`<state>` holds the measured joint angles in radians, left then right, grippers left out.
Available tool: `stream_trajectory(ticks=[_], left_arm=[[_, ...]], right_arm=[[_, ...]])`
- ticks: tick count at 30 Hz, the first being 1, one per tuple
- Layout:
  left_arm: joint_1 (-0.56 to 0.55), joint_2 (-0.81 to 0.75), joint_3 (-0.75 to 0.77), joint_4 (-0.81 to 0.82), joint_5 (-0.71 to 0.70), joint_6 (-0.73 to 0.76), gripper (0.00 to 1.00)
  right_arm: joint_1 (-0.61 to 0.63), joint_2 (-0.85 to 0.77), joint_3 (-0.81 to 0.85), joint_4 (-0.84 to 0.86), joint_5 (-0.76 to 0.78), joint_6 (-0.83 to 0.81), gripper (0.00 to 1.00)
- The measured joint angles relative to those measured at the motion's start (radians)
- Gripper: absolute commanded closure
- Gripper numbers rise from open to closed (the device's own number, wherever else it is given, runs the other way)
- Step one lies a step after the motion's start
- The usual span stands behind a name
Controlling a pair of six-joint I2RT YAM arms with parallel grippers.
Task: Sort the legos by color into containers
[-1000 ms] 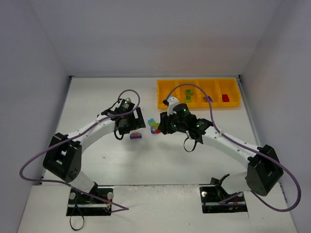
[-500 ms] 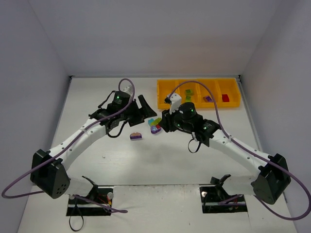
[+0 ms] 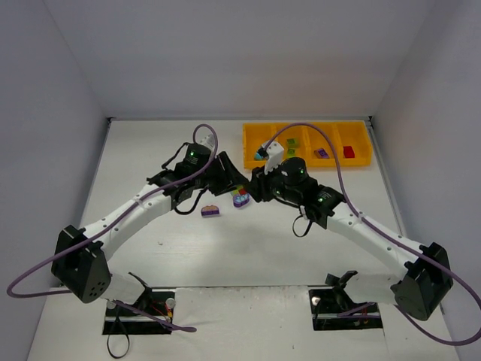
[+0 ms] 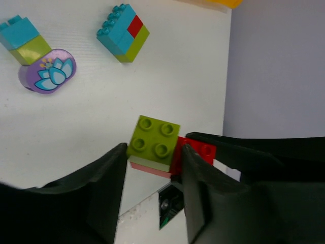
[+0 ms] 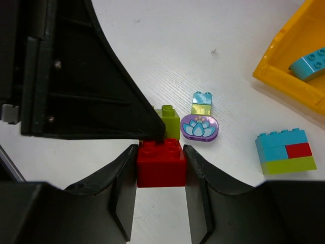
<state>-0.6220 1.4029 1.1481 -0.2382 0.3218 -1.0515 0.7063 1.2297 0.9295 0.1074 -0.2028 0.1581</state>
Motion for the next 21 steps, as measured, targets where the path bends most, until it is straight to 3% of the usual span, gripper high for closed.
stream_trajectory(ticks=[2,5,6,9,21], left_arm=[[0.000,0.004,-0.003,0.010,-0.005,-0.005,0.75],[-0.001,0.004,-0.014,0.032,-0.003,-0.007,0.80],[-0.002,0.004,-0.016,0.037,-0.003,-0.007,0.88],[-0.002,0.004,-0.020,0.046,-0.004,-0.007,1.00],[-0.007,0.003,-0.027,0.018,-0.043,0.054,1.00]], right_arm=[[0.000,-0.008,0.000,0.002,0.002,0.001,1.00],[-0.005,-0.011,0.000,0.000,0.001,0.009,1.00],[-0.005,-0.011,0.000,-0.001,0.001,0.010,1.00],[-0.006,-0.011,0.000,0.001,0.001,0.011,1.00],[-0.005,0.005,-0.020,-0.005,0.006,0.045,1.00]])
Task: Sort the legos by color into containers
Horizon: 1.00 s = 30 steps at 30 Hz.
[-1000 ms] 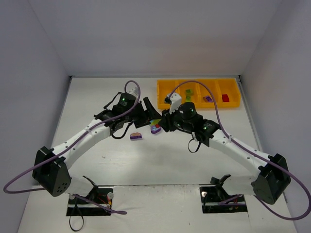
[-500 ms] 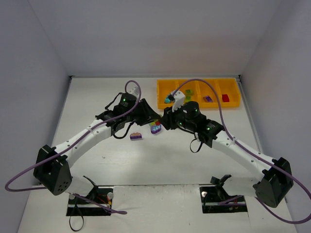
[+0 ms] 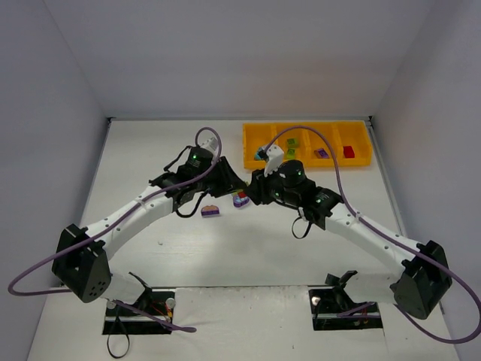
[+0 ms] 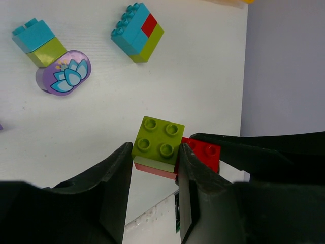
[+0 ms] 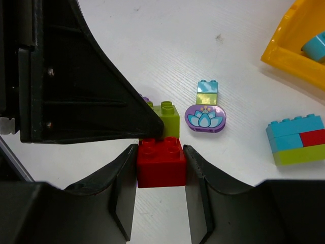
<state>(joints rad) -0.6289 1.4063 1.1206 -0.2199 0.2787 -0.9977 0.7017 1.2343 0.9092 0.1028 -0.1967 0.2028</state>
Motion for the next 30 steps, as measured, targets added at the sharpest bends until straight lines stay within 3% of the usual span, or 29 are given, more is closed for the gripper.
stream_trajectory(ticks=[9,21,25,30], left_arm=[[0.026,0.000,0.001,-0.035,0.007,0.041,1.00],[0.108,-0.002,0.063,-0.042,-0.027,0.068,1.00],[0.110,-0.003,0.060,-0.048,-0.041,0.102,1.00],[0.112,-0.025,0.016,-0.064,-0.046,0.150,1.00]], right_arm=[[0.010,0.032,-0.013,0.022,0.001,0.034,1.00],[-0.022,0.138,-0.012,-0.157,0.105,0.008,1.00],[-0.138,0.139,0.022,-0.182,0.143,0.009,1.00],[-0.406,0.182,0.188,-0.177,0.245,0.038,1.00]])
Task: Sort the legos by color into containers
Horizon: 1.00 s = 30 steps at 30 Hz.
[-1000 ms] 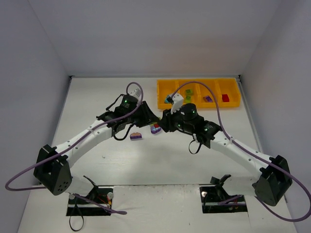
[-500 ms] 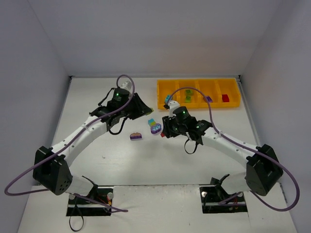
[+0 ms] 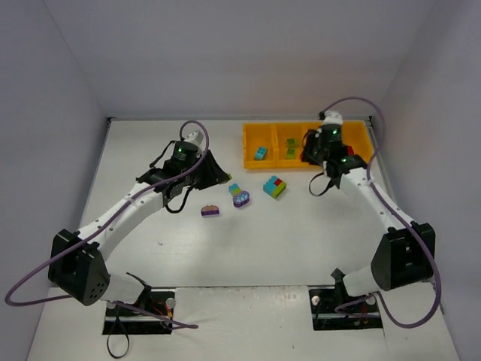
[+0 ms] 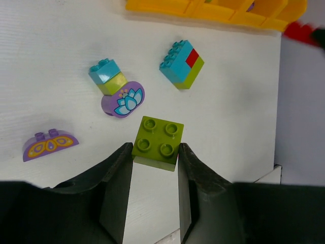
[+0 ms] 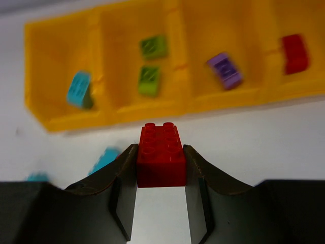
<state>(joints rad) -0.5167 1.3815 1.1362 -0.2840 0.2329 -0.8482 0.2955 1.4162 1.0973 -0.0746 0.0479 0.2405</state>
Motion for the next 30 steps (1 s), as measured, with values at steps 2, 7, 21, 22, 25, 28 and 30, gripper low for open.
stream_trajectory(ticks=[2,7,21,22,25,28,30], left_arm=[[0.000,-0.009,-0.015,-0.012,-0.002,0.019,1.00],[0.000,-0.029,-0.026,-0.026,0.000,0.068,1.00],[0.000,-0.100,-0.075,-0.027,0.040,0.162,1.00],[0.000,-0.101,-0.077,-0.027,0.040,0.166,1.00],[0.000,-0.101,-0.080,-0.027,0.044,0.174,1.00],[0.000,-0.101,-0.080,-0.026,0.048,0.184,1.00],[0.000,-0.098,-0.080,-0.026,0.051,0.190,1.00]], right_arm=[[-0.106,0.037,0.072,0.017,0.035,0.026,1.00],[-0.287,0.153,0.204,0.045,0.142,0.078,1.00],[-0.466,0.562,0.465,0.079,0.220,0.142,0.82],[-0.466,0.585,0.478,0.078,0.219,0.145,0.71],[-0.467,0.636,0.497,0.079,0.210,0.149,0.46],[-0.467,0.660,0.504,0.076,0.192,0.150,0.28],[-0.467,0.659,0.505,0.070,0.178,0.142,0.21]])
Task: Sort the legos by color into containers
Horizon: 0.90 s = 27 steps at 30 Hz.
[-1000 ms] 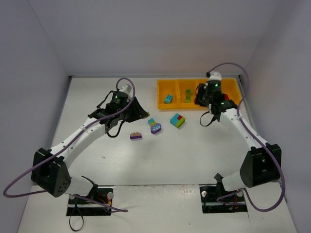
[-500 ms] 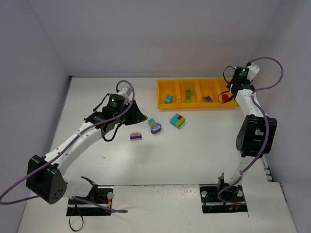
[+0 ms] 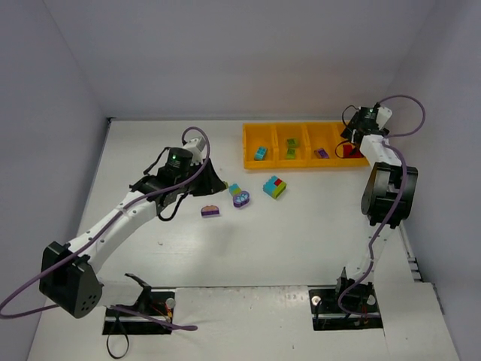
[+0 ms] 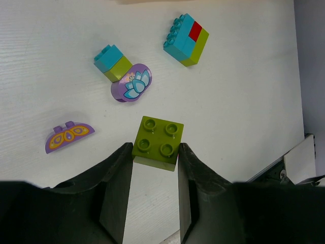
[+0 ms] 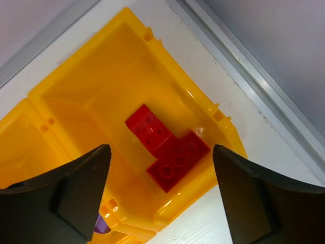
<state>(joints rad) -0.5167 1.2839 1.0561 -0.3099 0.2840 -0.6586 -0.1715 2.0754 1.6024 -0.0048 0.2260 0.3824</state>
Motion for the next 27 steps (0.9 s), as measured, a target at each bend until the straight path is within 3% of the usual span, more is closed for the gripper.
stream_trajectory(ticks=[6,18,27], left_arm=[[0.000,0.071,0.072,-0.002,0.005,0.028,1.00],[-0.074,0.400,0.469,-0.001,-0.002,0.128,1.00],[-0.126,0.667,0.721,0.006,-0.042,0.190,1.00]], right_arm=[[0.002,-0.053,0.006,-0.006,-0.054,-0.032,0.19],[0.019,-0.662,-0.294,-0.002,-0.257,0.034,0.21],[0.031,-0.895,-0.542,-0.099,-0.403,0.083,0.21]])
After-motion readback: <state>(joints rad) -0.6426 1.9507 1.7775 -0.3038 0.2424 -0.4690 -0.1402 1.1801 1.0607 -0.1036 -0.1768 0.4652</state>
